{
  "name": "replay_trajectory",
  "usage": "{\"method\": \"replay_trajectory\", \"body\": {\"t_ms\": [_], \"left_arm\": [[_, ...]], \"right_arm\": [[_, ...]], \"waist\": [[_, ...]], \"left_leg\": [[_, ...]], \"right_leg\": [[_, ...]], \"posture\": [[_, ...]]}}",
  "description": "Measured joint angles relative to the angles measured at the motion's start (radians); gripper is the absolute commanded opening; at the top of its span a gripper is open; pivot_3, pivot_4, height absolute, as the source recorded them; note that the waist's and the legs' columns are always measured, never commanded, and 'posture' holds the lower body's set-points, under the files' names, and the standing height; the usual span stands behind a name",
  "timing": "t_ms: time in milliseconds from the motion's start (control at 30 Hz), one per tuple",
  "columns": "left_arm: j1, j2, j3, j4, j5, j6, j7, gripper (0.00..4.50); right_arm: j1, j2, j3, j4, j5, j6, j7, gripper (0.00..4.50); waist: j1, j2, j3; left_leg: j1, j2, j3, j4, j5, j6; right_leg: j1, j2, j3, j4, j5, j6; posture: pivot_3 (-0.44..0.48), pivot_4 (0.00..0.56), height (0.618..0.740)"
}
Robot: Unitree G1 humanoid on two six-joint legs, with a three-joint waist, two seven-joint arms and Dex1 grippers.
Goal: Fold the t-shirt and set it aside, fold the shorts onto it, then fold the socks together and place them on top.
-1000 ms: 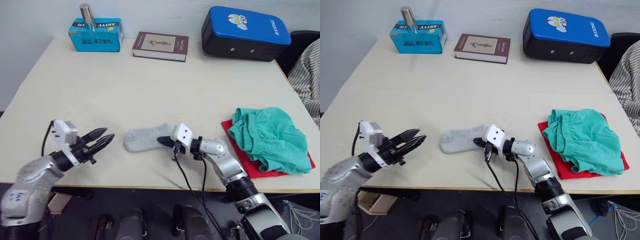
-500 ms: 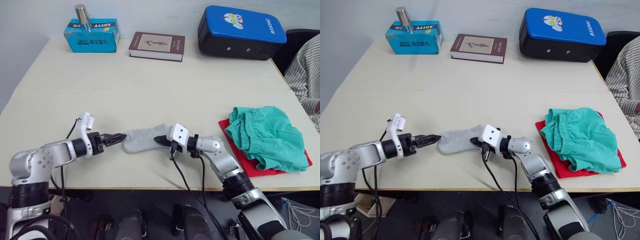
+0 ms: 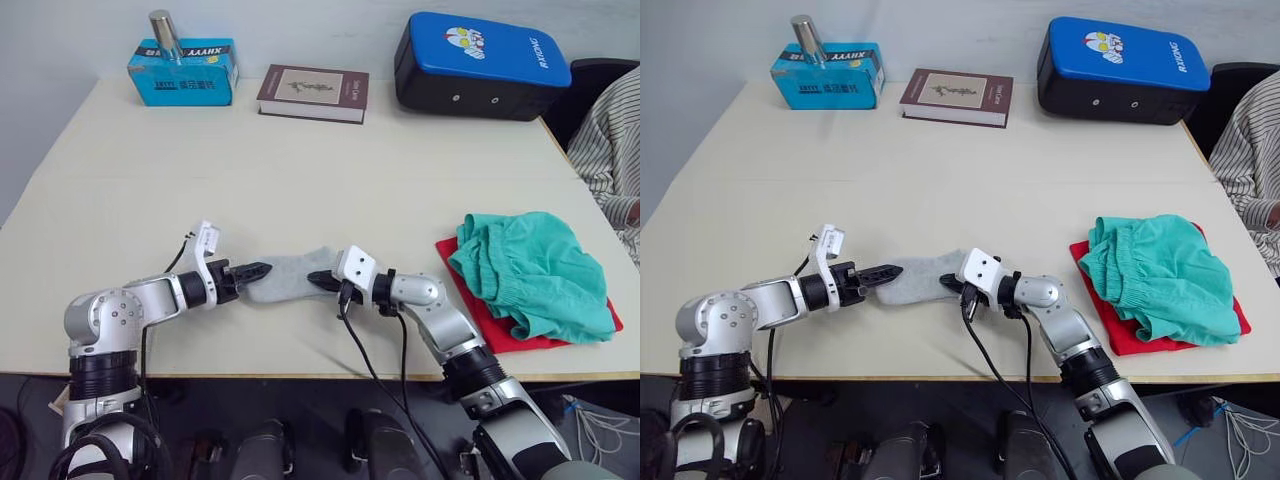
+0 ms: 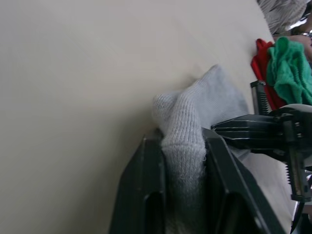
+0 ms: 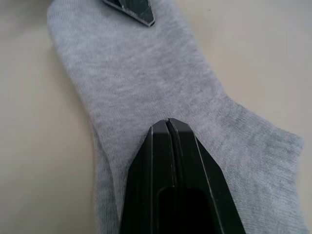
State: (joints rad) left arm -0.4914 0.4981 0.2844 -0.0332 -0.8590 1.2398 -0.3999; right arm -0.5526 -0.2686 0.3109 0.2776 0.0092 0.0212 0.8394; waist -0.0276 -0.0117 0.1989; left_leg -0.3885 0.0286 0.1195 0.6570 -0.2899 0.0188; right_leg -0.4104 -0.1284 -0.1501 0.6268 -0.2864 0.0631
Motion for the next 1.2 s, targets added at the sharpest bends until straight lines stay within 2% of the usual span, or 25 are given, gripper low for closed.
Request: {"method": "replay_trajectory", "body": {"t_ms": [167,267,500,633,833,967,1067,1200], "left_arm": [[-0.057,0.017,-0.072,-0.057,0.0,-0.037,-0.099,0.02],[-0.102,0.007,-0.174,-0.066,0.036,-0.09,-0.161,0.02],[-0.155,-0.136,-0.382,0.092,0.246,-0.353,-0.222,0.02],[-0.157,-0.152,-0.456,0.139,0.344,-0.482,-0.281,1.28],[-0.134,-0.156,-0.463,0.199,0.425,-0.642,-0.355,3.23],[-0.117,-0.144,-0.45,0.218,0.439,-0.78,-0.459,4.43],[-0.114,-0.128,-0.422,0.205,0.414,-0.807,-0.538,4.43],[-0.112,-0.109,-0.364,0.178,0.369,-0.785,-0.58,4.43]], "right_arm": [[-0.001,0.001,0.0,-0.006,-0.021,0.009,-0.027,0.0],[0.0,0.001,0.0,-0.025,-0.034,0.046,-0.066,0.0],[0.082,-0.043,-0.031,-0.182,-0.027,0.165,-0.099,0.0],[0.162,-0.085,-0.076,-0.3,-0.004,0.237,-0.11,0.0],[0.268,-0.176,-0.141,-0.448,0.046,0.328,-0.099,0.0],[0.304,-0.239,-0.223,-0.472,0.075,0.373,-0.102,0.0],[0.303,-0.265,-0.27,-0.474,0.105,0.371,-0.094,0.0],[0.288,-0.271,-0.299,-0.475,0.163,0.369,-0.068,0.0]], "waist": [[0.0,0.0,0.0],[0.002,0.0,0.0],[0.014,0.0,0.0],[0.025,0.0,0.0],[0.028,0.0,0.0],[0.027,-0.001,0.0],[0.026,-0.001,0.0],[0.026,-0.001,0.0]], "left_leg": [[0.0,0.0,0.0,0.0,0.0,0.0],[0.0,-0.001,0.0,0.0,0.0,0.0],[-0.001,-0.001,0.001,0.0,0.001,0.001],[-0.001,-0.001,0.001,0.001,0.001,0.002],[-0.001,-0.001,0.001,0.0,0.0,0.003],[-0.002,0.0,0.001,0.0,0.0,0.003],[-0.002,0.0,0.001,0.0,0.0,0.003],[-0.002,0.0,0.001,0.0,0.0,0.003]], "right_leg": [[0.0,0.0,0.0,0.0,0.0,0.0],[0.0,0.0,0.001,0.0,0.0,0.0],[0.0,0.0,0.0,-0.001,0.0,0.0],[0.0,0.0,0.0,-0.002,0.0,0.0],[0.0,0.0,0.0,-0.003,0.0,0.0],[-0.001,0.0,-0.001,-0.003,0.0,0.0],[-0.001,0.0,-0.001,-0.003,0.0,0.0],[-0.001,0.0,-0.001,-0.003,0.0,0.0]], "posture": [[0.0,0.15,0.74],[0.0,0.15,0.74],[0.0,0.15,0.74],[0.0,0.15,0.74],[0.0,0.15,0.74],[0.0,0.15,0.74],[0.0,0.15,0.74],[0.0,0.15,0.74]]}}
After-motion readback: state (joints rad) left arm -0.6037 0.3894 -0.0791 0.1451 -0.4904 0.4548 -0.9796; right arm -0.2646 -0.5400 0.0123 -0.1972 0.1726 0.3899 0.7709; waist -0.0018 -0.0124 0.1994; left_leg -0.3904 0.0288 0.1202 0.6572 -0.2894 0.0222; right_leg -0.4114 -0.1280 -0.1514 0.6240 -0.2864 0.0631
